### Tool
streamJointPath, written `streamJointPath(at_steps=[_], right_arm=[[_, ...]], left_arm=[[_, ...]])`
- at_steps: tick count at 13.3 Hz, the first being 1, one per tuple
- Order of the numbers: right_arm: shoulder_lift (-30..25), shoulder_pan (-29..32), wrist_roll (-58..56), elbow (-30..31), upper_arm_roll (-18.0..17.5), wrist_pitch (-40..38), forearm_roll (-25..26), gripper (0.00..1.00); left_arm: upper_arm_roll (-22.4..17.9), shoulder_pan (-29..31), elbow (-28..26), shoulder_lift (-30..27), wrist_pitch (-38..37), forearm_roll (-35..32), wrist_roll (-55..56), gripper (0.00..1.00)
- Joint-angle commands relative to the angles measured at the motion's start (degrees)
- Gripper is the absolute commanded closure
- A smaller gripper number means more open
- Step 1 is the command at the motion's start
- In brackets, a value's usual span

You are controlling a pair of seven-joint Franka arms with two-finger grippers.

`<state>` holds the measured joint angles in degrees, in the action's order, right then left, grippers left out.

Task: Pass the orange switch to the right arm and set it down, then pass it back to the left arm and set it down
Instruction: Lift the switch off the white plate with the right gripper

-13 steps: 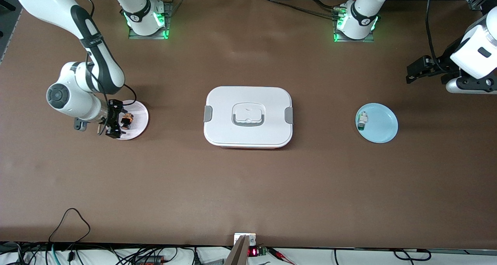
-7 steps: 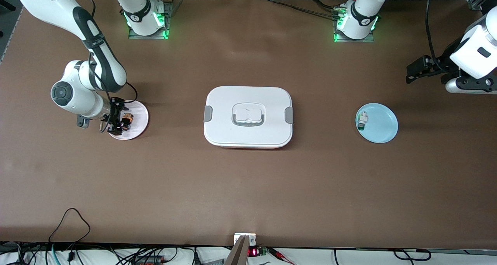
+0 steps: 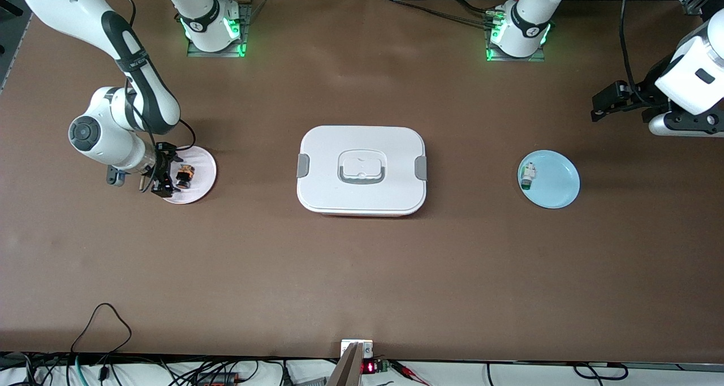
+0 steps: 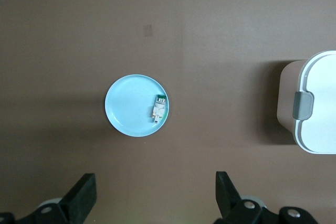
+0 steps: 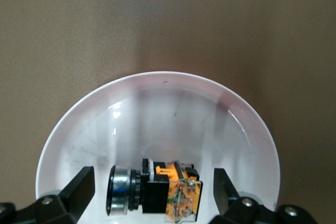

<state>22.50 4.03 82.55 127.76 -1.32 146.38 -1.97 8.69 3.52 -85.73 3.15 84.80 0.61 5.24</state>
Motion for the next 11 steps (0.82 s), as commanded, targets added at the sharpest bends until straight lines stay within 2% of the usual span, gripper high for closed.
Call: streamJointPath(at_steps=[1, 7, 10, 11], right_arm=[[0.5, -0.2, 0.4, 0.8, -0.4, 2.5, -0.2, 0.00], [1.0, -0.6, 0.6, 0.8, -0.4, 3.3, -0.2, 0.02], [1.0, -0.6, 0.5, 0.9, -0.4, 3.5, -0.2, 0.23], [0.9, -0.9, 0.3, 0.9, -0.5, 3.5, -0.2, 0.34]], left_arm=[[0.2, 0.3, -0.1, -0.6, -0.4, -0.5, -0.8, 0.00], [0.2, 0.4, -0.1, -0.6, -0.4, -0.5, -1.2, 0.00], [0.2, 0.4, -0.1, -0.5, -0.3, -0.5, -1.3, 0.00], [0.2, 0.4, -0.1, -0.5, -0.3, -0.5, -1.5, 0.00]])
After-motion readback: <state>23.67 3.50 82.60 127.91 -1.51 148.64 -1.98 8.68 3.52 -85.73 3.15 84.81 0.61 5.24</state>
